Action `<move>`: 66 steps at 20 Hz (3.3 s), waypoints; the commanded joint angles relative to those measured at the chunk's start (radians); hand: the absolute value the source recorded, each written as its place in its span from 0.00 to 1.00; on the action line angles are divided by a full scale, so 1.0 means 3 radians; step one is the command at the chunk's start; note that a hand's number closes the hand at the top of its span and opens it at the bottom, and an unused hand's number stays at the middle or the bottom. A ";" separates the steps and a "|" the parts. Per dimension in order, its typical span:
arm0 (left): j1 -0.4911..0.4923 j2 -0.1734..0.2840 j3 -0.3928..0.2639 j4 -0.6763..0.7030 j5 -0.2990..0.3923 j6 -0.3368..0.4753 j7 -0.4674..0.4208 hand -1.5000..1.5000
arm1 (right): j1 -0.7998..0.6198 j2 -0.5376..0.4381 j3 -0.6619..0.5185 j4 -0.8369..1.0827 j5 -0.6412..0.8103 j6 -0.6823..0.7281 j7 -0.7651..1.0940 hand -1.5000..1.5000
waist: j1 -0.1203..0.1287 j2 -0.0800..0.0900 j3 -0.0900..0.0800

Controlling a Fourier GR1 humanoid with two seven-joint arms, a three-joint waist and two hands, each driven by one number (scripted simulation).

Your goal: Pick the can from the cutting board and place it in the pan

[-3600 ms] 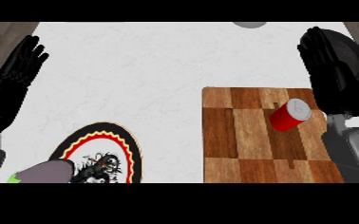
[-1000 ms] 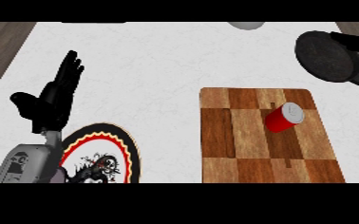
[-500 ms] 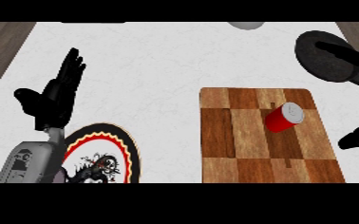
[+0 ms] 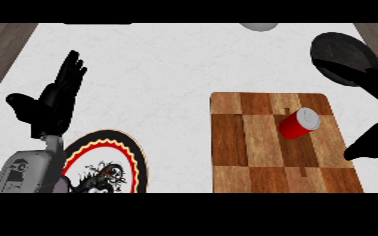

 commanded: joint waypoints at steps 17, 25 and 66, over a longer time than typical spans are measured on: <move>-0.0145 -0.0045 0.0238 0.0248 -0.0075 -0.0213 -0.0008 0.50 | -0.0417 0.0449 0.0374 0.0523 0.1220 0.0419 -0.0010 0.00 | 0.0017 0.0008 0.0000; 0.0079 -0.0339 0.0056 0.0088 -0.0329 -0.0064 -0.0139 0.50 | -0.0137 0.0713 0.0335 0.0402 0.1548 0.0440 -0.0132 0.00 | -0.0003 -0.0002 0.0000; -0.0150 -0.0306 0.0242 0.0101 -0.0317 -0.0288 -0.0061 0.50 | -0.1775 0.2278 -0.0007 0.2259 0.3612 -0.2121 0.1490 1.00 | 0.0131 0.0033 -0.0002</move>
